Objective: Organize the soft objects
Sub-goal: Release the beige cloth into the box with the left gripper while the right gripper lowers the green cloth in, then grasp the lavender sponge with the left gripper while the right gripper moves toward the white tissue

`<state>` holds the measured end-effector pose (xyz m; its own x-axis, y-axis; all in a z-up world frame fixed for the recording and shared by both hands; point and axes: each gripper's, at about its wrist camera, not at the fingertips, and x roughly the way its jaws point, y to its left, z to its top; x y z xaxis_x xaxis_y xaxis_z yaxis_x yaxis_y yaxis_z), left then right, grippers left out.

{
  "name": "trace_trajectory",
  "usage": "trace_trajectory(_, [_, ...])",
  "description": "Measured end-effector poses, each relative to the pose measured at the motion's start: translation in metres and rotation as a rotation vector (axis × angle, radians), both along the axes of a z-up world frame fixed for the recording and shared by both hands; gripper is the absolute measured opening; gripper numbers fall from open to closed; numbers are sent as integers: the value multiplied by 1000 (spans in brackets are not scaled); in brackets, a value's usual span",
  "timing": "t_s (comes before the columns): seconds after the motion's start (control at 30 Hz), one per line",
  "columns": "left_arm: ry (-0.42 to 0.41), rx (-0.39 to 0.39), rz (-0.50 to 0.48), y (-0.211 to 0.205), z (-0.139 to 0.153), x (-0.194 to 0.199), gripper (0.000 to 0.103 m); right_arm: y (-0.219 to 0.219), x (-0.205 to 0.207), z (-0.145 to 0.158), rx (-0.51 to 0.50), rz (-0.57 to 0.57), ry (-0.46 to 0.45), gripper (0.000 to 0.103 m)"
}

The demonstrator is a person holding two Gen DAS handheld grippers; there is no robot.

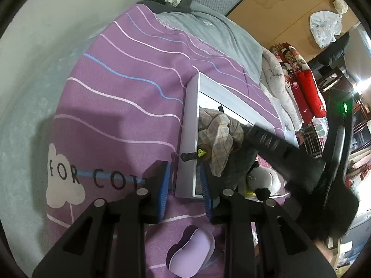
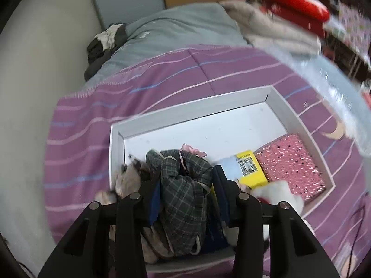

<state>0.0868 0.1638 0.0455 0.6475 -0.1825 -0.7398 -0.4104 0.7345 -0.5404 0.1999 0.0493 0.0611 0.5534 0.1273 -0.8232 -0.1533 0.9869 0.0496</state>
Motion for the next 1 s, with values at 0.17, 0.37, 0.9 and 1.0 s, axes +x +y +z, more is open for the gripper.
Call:
trace_trajectory(0.17, [17, -10, -3, 3, -3, -4, 28, -2, -18, 6, -22, 20, 0, 41])
trace_trajectory(0.37, [42, -36, -29, 2, -5, -13, 28, -18, 10, -10, 91, -6, 144, 42])
trace_trajectory(0.9, [33, 16, -116, -25, 14, -33, 28, -57, -6, 38, 319, 140, 142, 46])
trace_trajectory(1.0, [39, 46, -140, -34, 18, -37, 28, -65, -16, 48, 313, 174, 124, 52])
